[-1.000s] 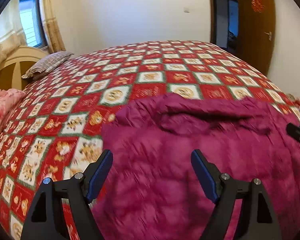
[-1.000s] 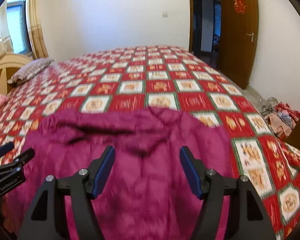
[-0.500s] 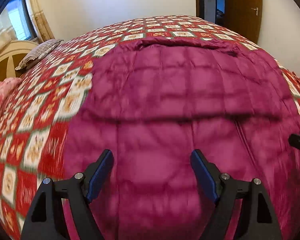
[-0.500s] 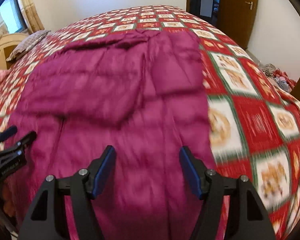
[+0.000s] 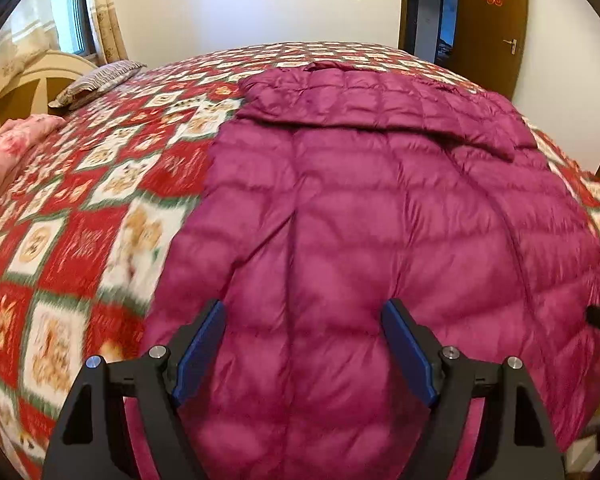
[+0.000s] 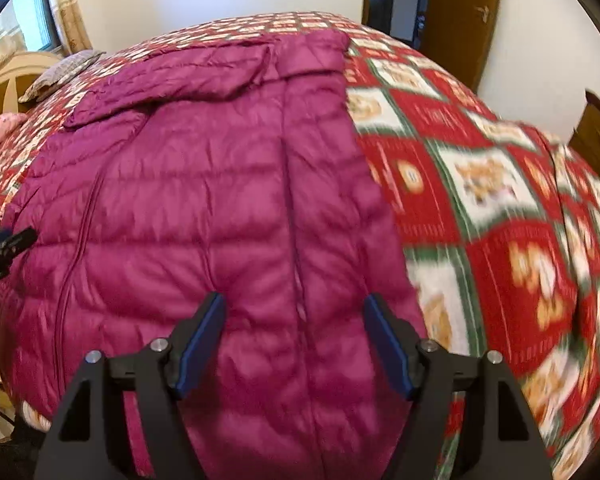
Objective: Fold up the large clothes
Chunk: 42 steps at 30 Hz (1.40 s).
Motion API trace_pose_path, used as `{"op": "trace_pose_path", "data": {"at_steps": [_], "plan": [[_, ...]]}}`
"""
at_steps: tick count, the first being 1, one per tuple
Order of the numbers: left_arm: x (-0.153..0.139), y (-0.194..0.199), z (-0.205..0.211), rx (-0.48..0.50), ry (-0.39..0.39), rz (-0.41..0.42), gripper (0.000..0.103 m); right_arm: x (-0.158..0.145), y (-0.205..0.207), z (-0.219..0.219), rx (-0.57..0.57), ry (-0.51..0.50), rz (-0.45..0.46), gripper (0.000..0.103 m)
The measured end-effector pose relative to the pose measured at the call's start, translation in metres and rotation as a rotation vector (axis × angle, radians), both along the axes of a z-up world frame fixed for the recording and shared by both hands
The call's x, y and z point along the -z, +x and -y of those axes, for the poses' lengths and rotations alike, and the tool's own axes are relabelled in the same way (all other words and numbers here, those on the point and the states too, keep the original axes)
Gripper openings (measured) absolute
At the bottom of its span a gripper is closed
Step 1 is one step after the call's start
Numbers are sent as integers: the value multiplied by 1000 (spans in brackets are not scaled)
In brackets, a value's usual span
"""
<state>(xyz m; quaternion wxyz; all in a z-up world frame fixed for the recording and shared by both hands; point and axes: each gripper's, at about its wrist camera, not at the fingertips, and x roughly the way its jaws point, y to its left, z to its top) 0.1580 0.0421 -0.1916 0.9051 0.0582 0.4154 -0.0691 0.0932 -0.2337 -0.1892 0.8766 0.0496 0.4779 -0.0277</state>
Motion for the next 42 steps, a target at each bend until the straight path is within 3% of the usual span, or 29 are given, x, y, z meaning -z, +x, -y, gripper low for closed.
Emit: {"op": "trace_pose_path", "data": {"at_steps": [7,13,19,23,29,33,34,36,37,39,40,42], "plan": [[-6,-42,-27,16,-22,40,81,-8,-41,16,60,48,61,74],[-1,-67,-58,-7,-11,49,81,-21,-41,30,113,30,89,74],[-4,-69,-91,-66,-65,23,81,-12,-50,35,134,16,40,74],[-10,-71,-119,-68,-141,16,81,-4,-59,47,145,36,2,74],[5,-67,-121,41,-275,-99,81,1,-63,29,30,4,-35,82],[7,-71,-107,91,-261,-97,81,11,-72,16,-85,54,-77,82],[7,-73,-107,99,-268,-99,81,12,-74,16,-91,53,-74,81],[6,-75,-106,134,-328,-119,81,16,-75,21,-82,74,-70,67],[6,-76,-105,148,-340,-125,79,18,-75,28,-70,115,-74,63],[6,-78,-100,164,-311,-127,65,19,-77,40,-47,206,-66,53],[7,-79,-96,170,-275,-125,54,19,-79,48,-33,255,-60,51],[6,-81,-91,178,-226,-108,44,21,-81,58,-12,318,-50,51]]}}
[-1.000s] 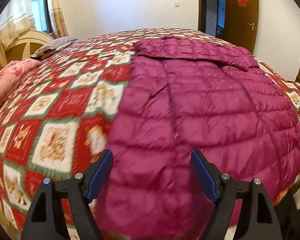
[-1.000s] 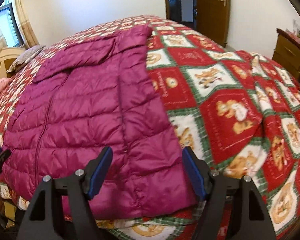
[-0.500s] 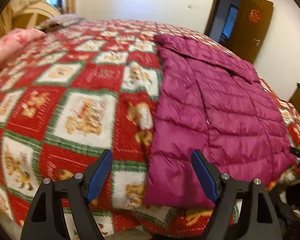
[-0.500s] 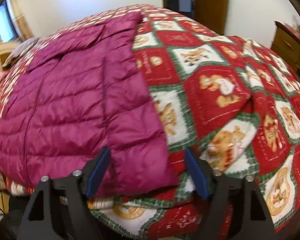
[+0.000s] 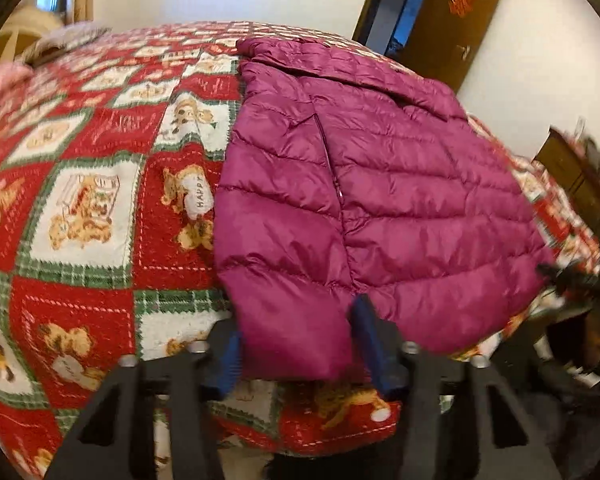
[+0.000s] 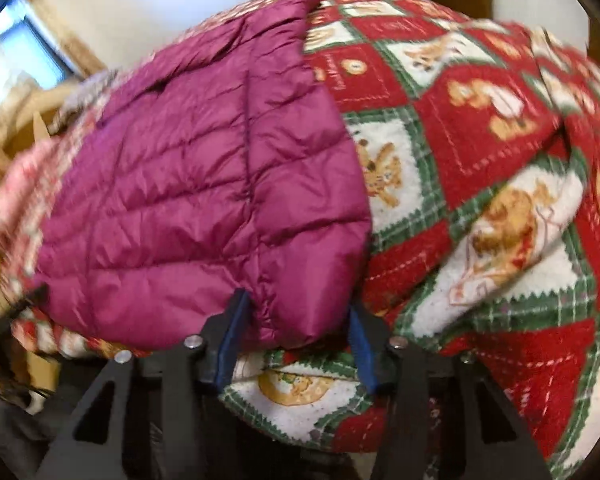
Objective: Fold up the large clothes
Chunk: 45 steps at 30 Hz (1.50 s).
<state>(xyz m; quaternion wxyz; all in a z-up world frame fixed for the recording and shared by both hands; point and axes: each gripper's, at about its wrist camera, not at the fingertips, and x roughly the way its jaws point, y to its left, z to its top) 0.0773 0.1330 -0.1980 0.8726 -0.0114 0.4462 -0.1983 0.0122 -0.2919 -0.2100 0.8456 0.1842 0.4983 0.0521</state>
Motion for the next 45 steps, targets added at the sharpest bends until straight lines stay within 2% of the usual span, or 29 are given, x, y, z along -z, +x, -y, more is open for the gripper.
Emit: {"op": "trace_pose_path", "data": {"at_steps": [2,4,7,8,9,10,12,13,14,15,17,20,23,29,35,40,42,45], "plan": [[-2,-1,0,17,-27,-3,32,1,-2,7,20,42,7,51],[-7,-1,-1,33,-53,1,32,1,-4,7,24,54,12,51],[-8,-1,4,48,-28,6,32,2,-1,3,-2,39,16,52],[-5,1,5,41,-16,-3,32,4,0,1,-7,38,16,48],[0,3,6,31,-10,-19,32,5,1,0,-11,41,16,36],[5,6,5,12,-20,-42,32,6,2,0,-14,49,12,32],[5,6,2,-7,-62,-30,32,8,5,2,-17,90,5,18],[3,6,1,-4,-70,-23,32,6,7,2,-20,108,6,16],[1,5,1,-2,-67,-13,23,3,7,1,-22,116,10,14],[-2,4,2,-1,-53,5,18,-2,7,0,-29,113,21,13],[-7,3,3,5,-52,20,11,-14,8,-6,-55,109,55,12],[-24,-2,6,36,-99,68,8,-36,6,-12,-80,120,118,12],[-42,-7,5,64,-155,123,8,-57,2,-12,-86,136,187,11],[-75,-19,1,132,-259,218,7,-87,-12,-20,-127,110,265,11],[-107,-41,1,259,-293,321,7,-114,-34,-3,-114,94,326,11],[-145,-62,-12,331,-420,401,7,-147,-68,12,-81,107,402,11],[-169,-72,-12,356,-418,446,7,-165,-76,13,-75,84,445,11],[-192,-71,-8,355,-375,477,8,-192,-77,17,-60,70,521,11]]}}
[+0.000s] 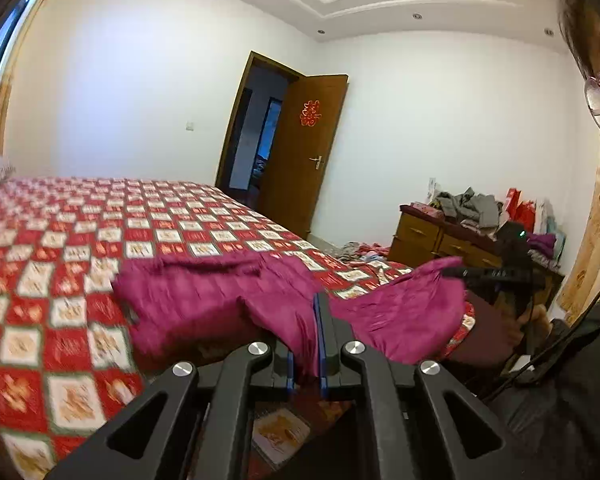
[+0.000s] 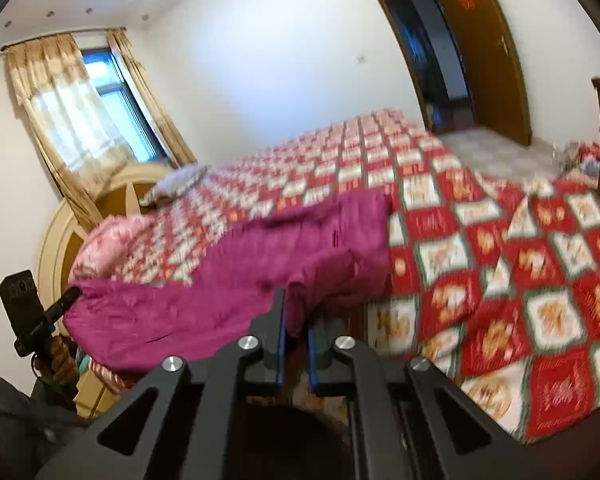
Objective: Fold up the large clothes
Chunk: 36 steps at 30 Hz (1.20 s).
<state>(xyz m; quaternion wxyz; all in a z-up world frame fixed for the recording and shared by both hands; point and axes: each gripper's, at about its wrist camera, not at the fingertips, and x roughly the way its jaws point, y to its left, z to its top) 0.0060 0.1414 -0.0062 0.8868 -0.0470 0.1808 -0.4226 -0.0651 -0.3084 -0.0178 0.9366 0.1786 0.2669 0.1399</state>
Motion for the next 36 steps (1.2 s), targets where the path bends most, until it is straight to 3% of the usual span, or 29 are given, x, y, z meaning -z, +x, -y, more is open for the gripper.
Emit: {"op": "trace_pose_path", "data": {"at_steps": [3,7,12,18,23,26,28,29,30,36], "plan": [[-11,15,2,-29,1,-1,8,-15,18,3,-5,26,49,11],[-19,64,9,-110,-3,-25,8,-26,77,-4,0,16,87,11],[-1,176,25,-290,55,-189,8,-21,166,-5,23,24,72,11],[48,290,50,-475,169,-347,8,24,279,-6,115,10,-42,11],[99,348,76,-568,299,-437,8,73,346,-18,169,-39,-144,11],[126,368,84,-591,351,-463,8,96,365,-25,217,-99,-175,20],[142,378,86,-598,364,-492,9,111,373,-25,264,-135,-183,40],[150,382,85,-602,358,-508,9,118,376,-25,284,-144,-189,60],[156,383,84,-600,343,-523,9,125,378,-24,296,-141,-189,66],[177,383,87,-594,262,-487,9,144,383,-20,303,-106,-197,67]]}}
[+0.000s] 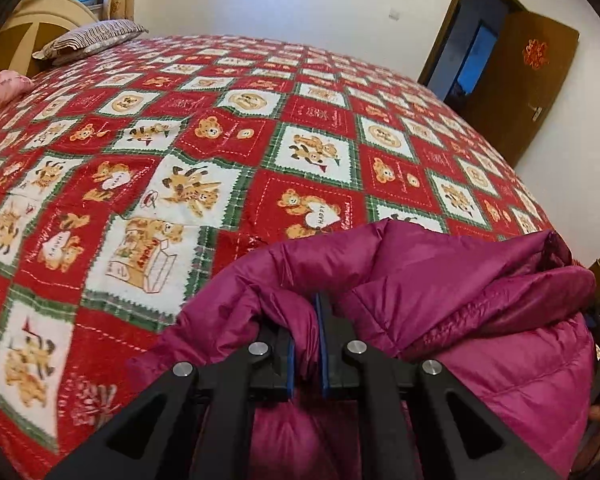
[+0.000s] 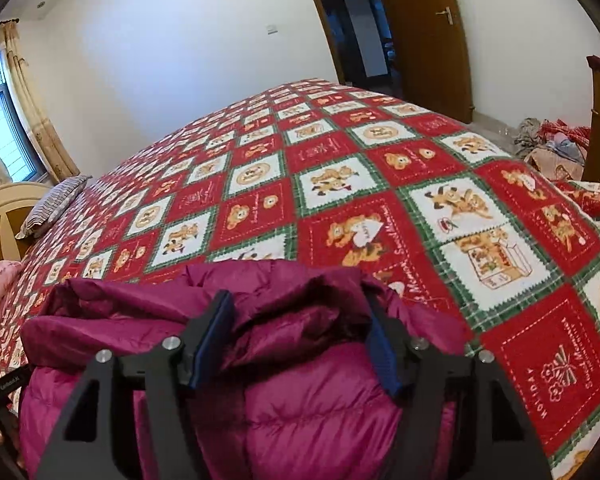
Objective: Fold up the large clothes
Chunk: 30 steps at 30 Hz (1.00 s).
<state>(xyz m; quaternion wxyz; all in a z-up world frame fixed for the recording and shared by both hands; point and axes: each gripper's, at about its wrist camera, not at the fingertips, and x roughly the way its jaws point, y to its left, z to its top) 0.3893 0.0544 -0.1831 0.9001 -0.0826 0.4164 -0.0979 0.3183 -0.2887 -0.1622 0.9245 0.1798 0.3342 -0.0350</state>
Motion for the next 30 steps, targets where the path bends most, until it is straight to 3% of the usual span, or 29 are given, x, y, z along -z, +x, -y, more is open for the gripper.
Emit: {"op": "trace_pose_path", "data": {"at_steps": [4,6,9,12,16,18,20,22,24,26,30], "plan": [[0,-1,11,-8,53,22,9,3,3,-2,1,-22,-20,68],[1,0,9,-7,41,17,9,4,5,-3,1,-30,-27,68],[-4,4,-8,-1,-53,-44,9,3,6,-3,1,-33,-50,68],[-27,3,-32,-13,-131,-92,13,-6,3,4,-24,21,-53,69],[-72,-9,-64,32,-286,-55,32,-40,-28,22,-18,153,65,69],[-87,-16,-68,41,-312,-24,44,-58,-43,23,-23,162,112,69],[-102,-28,-65,16,-279,50,78,-73,-54,12,-65,121,131,65],[-112,-39,-60,-14,-244,135,90,-82,-59,-9,-142,47,129,53],[-116,-39,-55,-22,-251,148,91,-86,-60,-38,-231,-64,101,38],[-116,-37,-44,-37,-240,128,91,-85,-59,-66,-324,-160,94,37],[-97,-38,19,17,-12,101,91,-72,-29,-112,-500,-243,44,37]]}}
